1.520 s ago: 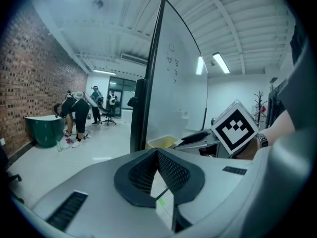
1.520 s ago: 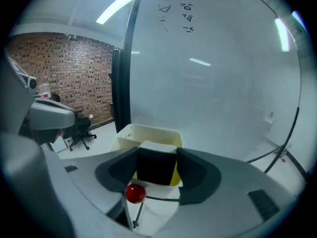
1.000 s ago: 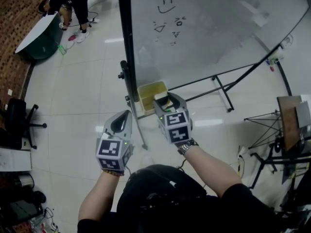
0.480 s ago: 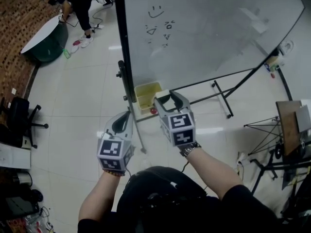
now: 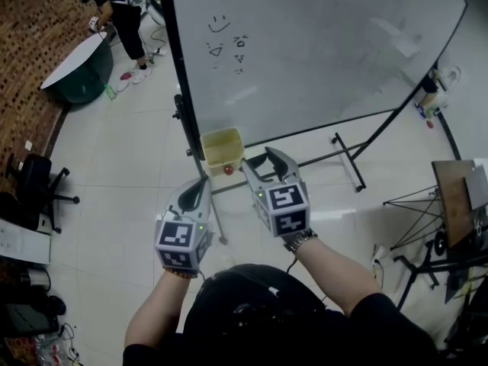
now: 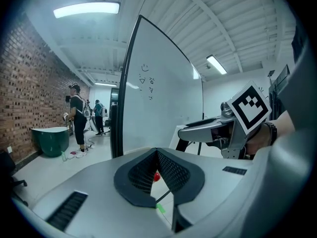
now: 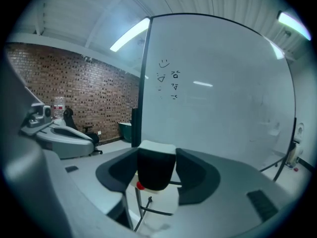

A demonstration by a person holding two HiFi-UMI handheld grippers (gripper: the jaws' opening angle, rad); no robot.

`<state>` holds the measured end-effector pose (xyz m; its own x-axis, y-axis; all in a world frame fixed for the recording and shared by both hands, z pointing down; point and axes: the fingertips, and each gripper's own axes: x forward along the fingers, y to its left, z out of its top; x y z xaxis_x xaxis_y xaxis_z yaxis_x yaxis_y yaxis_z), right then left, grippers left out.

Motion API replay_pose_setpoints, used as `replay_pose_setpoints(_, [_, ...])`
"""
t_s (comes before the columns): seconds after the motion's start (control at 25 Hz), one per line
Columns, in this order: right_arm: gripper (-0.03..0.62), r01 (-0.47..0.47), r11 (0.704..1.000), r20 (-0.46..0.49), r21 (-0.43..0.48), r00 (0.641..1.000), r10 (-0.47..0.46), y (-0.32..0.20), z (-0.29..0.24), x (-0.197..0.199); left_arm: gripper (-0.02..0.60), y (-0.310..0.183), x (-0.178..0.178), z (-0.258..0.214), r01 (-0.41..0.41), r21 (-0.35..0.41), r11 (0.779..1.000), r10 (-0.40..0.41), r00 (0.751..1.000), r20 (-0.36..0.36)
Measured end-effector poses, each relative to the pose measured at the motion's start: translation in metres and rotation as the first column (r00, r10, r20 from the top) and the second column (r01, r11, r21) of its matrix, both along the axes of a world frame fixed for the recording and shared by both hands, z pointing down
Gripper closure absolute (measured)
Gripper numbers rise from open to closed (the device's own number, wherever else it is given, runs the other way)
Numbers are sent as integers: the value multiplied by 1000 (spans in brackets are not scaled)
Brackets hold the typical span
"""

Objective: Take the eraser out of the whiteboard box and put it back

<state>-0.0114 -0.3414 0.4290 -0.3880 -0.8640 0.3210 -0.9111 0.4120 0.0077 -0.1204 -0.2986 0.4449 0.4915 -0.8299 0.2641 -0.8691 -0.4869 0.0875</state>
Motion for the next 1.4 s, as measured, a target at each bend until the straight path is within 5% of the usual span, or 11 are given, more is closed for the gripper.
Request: replay_pose_setpoints(1.4, [327,179,983,51,28,982,-180,164,-17,91,584,158,110,-9,95,23,995,-96,994,52])
